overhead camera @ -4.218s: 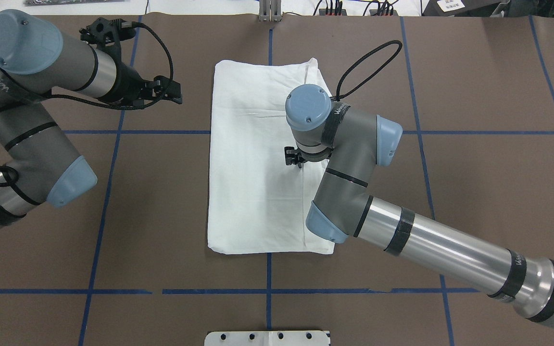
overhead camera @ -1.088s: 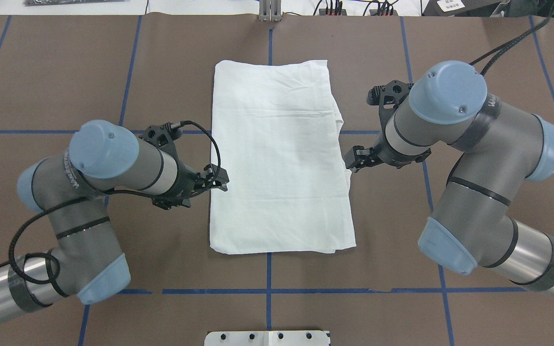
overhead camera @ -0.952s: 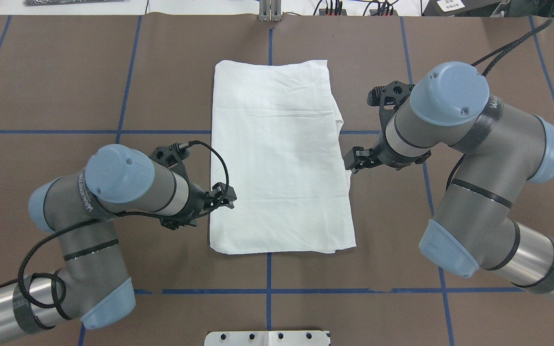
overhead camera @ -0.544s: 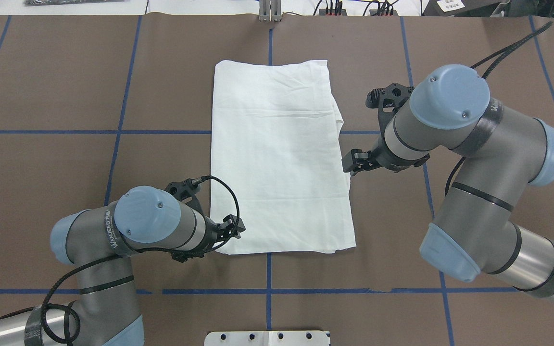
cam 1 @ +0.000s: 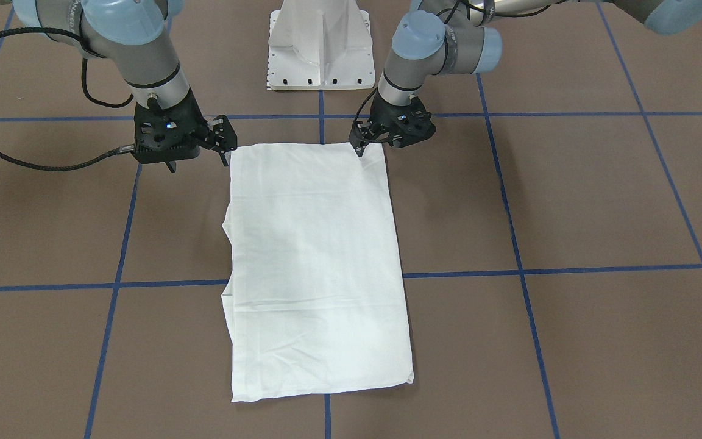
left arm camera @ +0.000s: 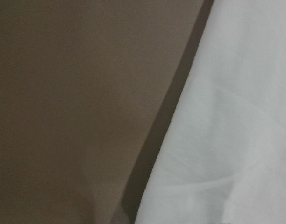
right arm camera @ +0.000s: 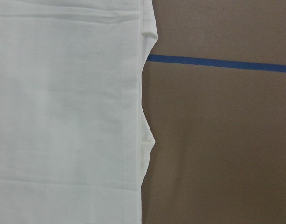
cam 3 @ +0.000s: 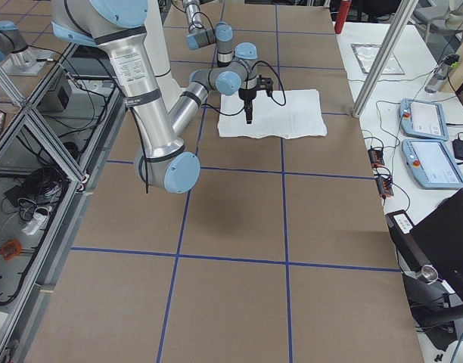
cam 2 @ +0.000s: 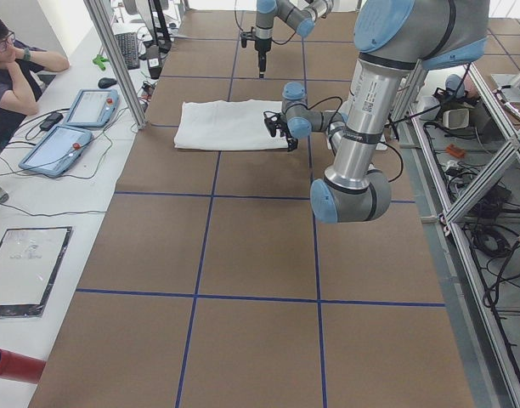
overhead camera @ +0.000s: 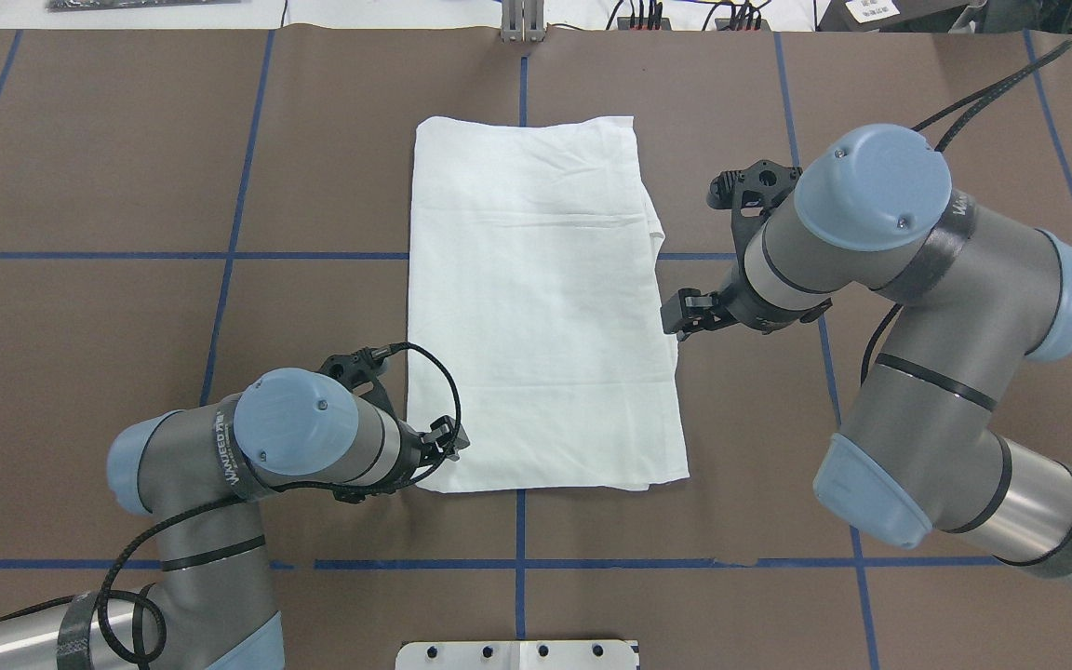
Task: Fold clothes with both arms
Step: 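Lower the left gripper to the shirt's near corner while the right gripper holds position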
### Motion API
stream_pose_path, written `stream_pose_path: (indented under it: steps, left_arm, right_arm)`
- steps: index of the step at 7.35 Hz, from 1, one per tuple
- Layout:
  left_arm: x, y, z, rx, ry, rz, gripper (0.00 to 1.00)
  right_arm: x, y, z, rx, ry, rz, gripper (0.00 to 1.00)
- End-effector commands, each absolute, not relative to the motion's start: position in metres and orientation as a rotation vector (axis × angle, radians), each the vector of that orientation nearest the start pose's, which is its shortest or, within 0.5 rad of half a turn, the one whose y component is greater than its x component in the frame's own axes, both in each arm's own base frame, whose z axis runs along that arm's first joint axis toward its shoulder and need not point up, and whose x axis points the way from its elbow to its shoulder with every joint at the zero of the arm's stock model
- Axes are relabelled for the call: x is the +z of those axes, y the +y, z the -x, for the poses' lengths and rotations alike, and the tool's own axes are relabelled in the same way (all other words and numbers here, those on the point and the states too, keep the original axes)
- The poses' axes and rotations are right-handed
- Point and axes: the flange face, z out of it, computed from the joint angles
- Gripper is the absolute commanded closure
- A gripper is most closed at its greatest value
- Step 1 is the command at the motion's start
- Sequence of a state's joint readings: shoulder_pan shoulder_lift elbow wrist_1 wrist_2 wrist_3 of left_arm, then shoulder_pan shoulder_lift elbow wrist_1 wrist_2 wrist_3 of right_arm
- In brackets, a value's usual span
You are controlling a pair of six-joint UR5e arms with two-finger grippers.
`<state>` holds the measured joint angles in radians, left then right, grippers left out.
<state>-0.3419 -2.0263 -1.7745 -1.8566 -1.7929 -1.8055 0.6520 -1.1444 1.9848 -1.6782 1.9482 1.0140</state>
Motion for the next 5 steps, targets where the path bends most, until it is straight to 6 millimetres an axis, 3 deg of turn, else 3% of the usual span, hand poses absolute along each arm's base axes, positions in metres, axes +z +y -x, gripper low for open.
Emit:
stream_pose_path:
  steps: [1,5]
  left_arm:
    - [0.2781,-0.3176,-0.5597,-0.426,0.963,0.154,0.41]
    - [0.2739,-0.3179,-0.5609,-0.421,0.969,0.154,0.59]
  right_arm:
    - [0.2599,-0.425,0.3976,-0.048,-0.799,-0.114,0.0]
    - [0.2587,-0.4244,0.3969,-0.047,-0.801,-0.115,0.0]
